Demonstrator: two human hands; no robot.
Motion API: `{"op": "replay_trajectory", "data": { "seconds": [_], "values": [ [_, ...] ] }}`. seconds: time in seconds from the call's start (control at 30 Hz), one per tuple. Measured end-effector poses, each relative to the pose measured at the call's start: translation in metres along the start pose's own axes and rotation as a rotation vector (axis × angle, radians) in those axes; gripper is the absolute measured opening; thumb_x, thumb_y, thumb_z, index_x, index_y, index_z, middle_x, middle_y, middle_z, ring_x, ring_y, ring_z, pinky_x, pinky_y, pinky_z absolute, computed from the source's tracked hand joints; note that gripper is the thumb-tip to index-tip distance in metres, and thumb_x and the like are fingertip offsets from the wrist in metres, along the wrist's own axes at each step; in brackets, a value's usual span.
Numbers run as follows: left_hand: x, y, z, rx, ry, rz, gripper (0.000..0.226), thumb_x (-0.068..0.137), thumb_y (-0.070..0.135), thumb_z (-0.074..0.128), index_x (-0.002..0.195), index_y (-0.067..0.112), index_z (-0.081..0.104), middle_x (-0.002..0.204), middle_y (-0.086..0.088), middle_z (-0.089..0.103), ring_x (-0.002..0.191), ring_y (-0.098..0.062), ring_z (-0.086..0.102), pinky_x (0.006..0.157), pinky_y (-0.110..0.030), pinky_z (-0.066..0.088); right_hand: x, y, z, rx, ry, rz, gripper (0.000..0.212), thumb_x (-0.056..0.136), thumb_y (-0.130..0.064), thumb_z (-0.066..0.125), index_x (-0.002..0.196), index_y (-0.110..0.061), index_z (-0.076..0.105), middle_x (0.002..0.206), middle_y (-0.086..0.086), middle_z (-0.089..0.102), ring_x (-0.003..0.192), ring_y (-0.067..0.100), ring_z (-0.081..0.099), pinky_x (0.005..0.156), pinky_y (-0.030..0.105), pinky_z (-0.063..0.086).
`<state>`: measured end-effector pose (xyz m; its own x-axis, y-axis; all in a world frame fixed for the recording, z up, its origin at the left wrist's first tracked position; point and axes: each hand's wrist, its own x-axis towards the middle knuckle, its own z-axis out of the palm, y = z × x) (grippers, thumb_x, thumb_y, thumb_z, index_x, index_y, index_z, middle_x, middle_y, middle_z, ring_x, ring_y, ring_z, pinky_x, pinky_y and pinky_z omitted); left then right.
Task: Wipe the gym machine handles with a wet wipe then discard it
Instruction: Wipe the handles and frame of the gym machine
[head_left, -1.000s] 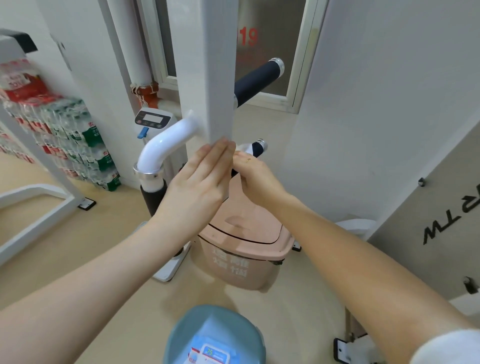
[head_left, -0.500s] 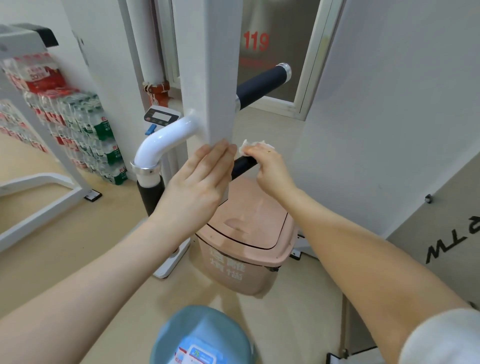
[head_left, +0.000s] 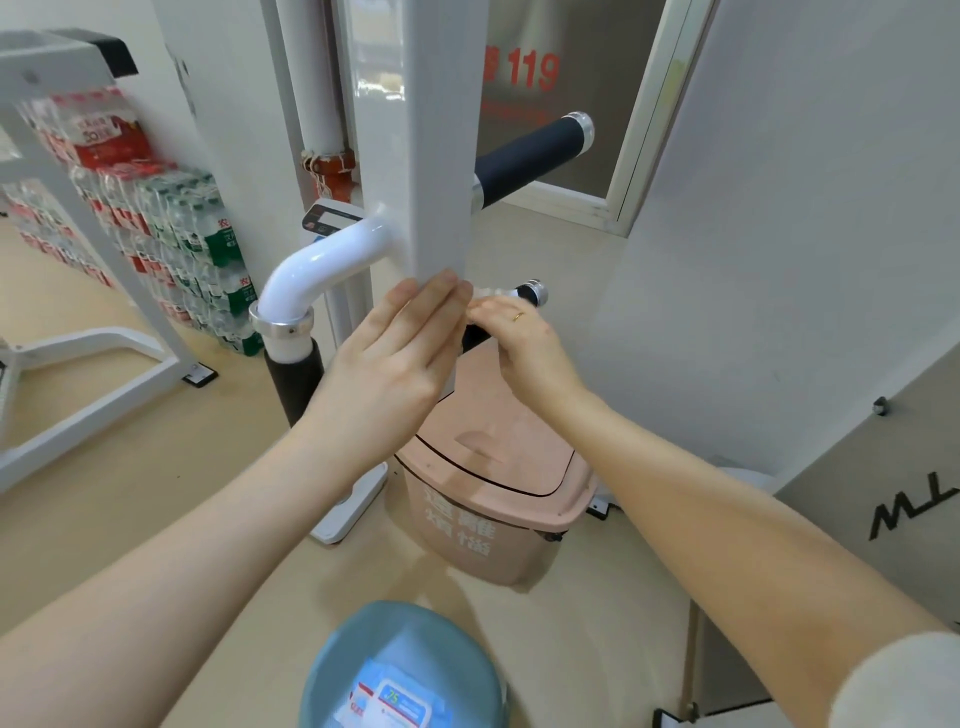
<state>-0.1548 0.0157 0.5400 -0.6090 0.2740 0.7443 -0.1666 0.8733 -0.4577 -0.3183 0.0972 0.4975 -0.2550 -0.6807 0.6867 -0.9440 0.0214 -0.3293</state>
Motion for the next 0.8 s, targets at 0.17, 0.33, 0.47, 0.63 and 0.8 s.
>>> {"op": "replay_trajectory", "data": {
  "seconds": [0.17, 0.33, 0.47, 0.63, 0.8],
  "values": [
    [0.002, -0.001, 0.003, -0.009, -0.012, 0.009, 0.029, 0.091, -0.003, 0.041, 0.108, -0.004, 0.064, 0.126, -0.018, 0.059, 0.125, -0.032, 0.049, 0.108, -0.042, 0.030, 0.007, 0.011, -0.006, 0.231, 0.342, 0.841, 0.035, 0.089, 0.000, 0.043, 0.100, -0.021, 0.069, 0.076, 0.001, 0.057, 0.068, 0.012, 0.048, 0.065, 0.019, 0.036],
    [-0.001, -0.004, 0.004, 0.009, -0.034, 0.020, 0.030, 0.091, -0.002, 0.040, 0.110, -0.004, 0.063, 0.127, -0.018, 0.058, 0.126, -0.031, 0.046, 0.109, -0.042, 0.029, 0.005, -0.012, 0.009, 1.162, 0.362, 1.359, 0.022, 0.091, 0.003, 0.046, 0.077, -0.010, 0.057, 0.067, 0.002, 0.050, 0.058, 0.014, 0.044, 0.063, 0.018, 0.038],
    [0.000, -0.008, 0.006, 0.009, -0.046, 0.018, 0.032, 0.092, -0.001, 0.037, 0.111, -0.004, 0.063, 0.129, -0.019, 0.057, 0.128, -0.030, 0.037, 0.110, -0.042, 0.024, 0.008, -0.019, 0.006, 1.620, 0.338, 1.358, 0.025, 0.090, 0.014, 0.032, 0.080, 0.000, 0.049, 0.073, 0.011, 0.049, 0.061, 0.016, 0.045, 0.047, 0.018, 0.040],
    [-0.001, -0.009, 0.006, 0.009, -0.054, 0.017, 0.034, 0.092, -0.001, 0.034, 0.112, -0.005, 0.062, 0.128, -0.019, 0.057, 0.128, -0.030, 0.038, 0.109, -0.042, 0.027, 0.010, -0.020, 0.003, 1.639, 0.357, 1.373, 0.031, 0.089, 0.016, 0.031, 0.073, -0.003, 0.049, 0.062, 0.010, 0.054, 0.050, 0.017, 0.055, 0.043, 0.018, 0.045],
    [0.000, -0.009, 0.004, 0.006, -0.076, 0.019, 0.037, 0.093, -0.001, 0.030, 0.111, -0.004, 0.063, 0.129, -0.018, 0.057, 0.127, -0.032, 0.047, 0.110, -0.042, 0.025, 0.023, -0.032, 0.001, 1.593, 0.377, 1.493, 0.027, 0.092, 0.013, 0.030, 0.079, 0.001, 0.050, 0.062, 0.015, 0.061, 0.058, 0.023, 0.061, 0.063, 0.022, 0.056]
  ]
}}
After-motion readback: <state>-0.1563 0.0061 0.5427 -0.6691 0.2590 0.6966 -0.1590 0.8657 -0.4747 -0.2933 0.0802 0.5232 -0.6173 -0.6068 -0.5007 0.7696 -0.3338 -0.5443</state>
